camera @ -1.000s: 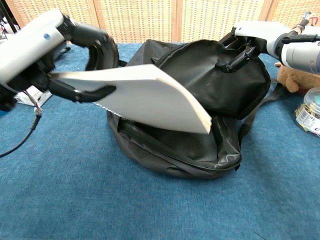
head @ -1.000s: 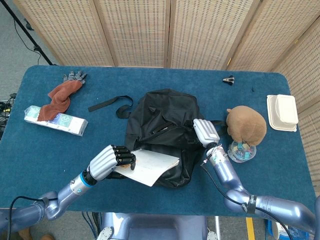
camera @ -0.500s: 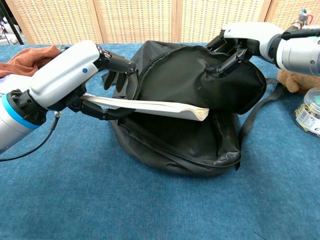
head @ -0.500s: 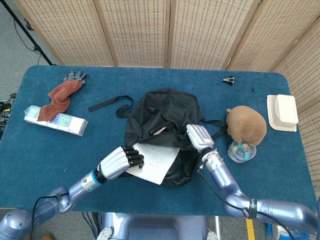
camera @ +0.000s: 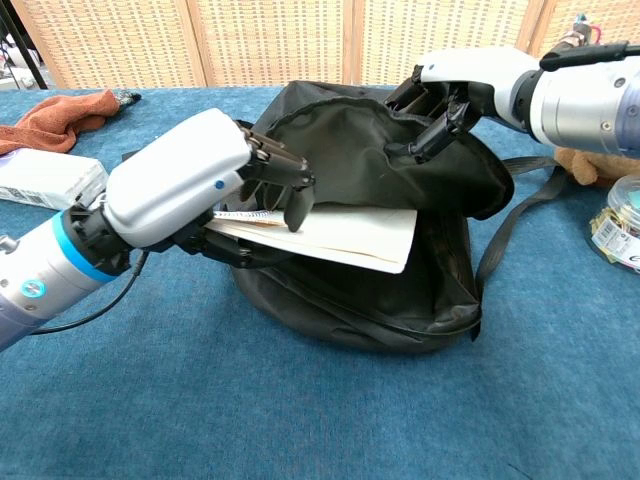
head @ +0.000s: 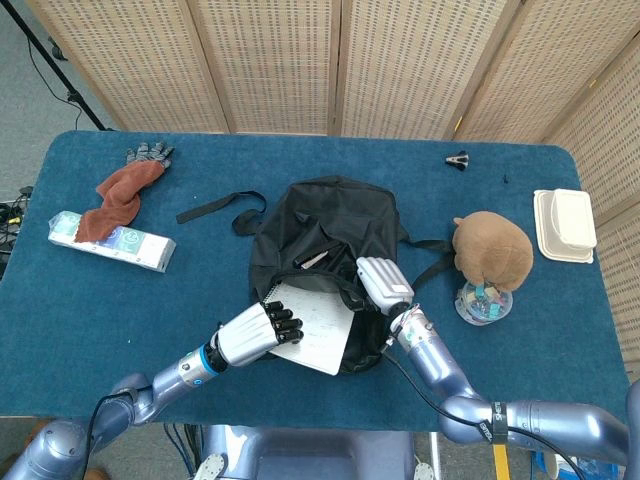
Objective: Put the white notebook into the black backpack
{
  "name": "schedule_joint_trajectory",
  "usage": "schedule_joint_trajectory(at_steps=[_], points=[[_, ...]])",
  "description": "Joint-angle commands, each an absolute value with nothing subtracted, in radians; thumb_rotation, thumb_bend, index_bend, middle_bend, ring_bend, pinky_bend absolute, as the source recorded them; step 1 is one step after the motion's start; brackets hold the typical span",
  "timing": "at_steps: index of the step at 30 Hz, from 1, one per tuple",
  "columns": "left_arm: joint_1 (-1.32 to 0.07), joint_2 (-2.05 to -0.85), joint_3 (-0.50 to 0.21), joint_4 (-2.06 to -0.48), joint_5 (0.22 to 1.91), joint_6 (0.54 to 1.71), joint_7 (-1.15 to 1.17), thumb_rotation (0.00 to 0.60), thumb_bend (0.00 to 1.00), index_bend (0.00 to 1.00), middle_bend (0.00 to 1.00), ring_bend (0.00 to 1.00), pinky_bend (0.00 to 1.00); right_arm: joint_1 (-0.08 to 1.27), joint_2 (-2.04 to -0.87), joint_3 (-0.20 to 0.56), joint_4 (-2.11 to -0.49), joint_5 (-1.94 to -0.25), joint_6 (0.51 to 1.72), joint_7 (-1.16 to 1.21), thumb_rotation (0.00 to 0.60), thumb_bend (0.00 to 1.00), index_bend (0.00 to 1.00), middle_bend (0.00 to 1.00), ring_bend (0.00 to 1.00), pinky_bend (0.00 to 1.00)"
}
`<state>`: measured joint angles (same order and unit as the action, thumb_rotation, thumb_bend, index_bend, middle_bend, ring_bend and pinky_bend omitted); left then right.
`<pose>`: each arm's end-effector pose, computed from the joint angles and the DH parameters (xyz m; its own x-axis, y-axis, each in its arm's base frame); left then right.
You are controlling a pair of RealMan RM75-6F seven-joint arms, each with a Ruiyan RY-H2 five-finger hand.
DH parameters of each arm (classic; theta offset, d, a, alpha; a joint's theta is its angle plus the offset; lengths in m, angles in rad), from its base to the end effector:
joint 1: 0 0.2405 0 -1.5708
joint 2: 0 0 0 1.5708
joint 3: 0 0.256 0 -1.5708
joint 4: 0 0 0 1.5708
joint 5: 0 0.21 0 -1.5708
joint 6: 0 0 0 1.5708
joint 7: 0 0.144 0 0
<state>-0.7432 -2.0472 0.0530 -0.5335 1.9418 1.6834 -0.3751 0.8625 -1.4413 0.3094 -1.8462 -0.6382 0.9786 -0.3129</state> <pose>-0.1238 0.2843 -0.0747 0.1791 -0.0593 0.9820 0.3934 -0.9106 -0.1267 -0.0743 -0.3339 0.0082 0.0278 -0.4681 0.8832 -0.9862 -0.1570 -0.0522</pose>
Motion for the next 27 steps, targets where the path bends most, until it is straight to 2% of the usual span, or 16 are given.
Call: schedule_joint_trajectory(at_steps=[1, 27], points=[[-0.76, -2.064, 0.053, -0.518, 1.936, 1.674, -0.352, 0.6, 0.47, 0.79, 0.66, 0.62, 0.69, 0.87, -1.438, 0.308, -1.858, -0.624, 0.979, -0.316, 0.6, 0.72, 0.61, 0.62, 0.62, 0.59], [-0.854, -2.159, 0.073, -0.408, 1.858, 1.482, -0.27, 0.6, 0.47, 0.8, 0.66, 0.61, 0.69, 0.889, -1.394, 0.285, -1.921, -0.624, 0.975, -0.285, 0.6, 0.72, 0.61, 0.62, 0.62, 0.59]])
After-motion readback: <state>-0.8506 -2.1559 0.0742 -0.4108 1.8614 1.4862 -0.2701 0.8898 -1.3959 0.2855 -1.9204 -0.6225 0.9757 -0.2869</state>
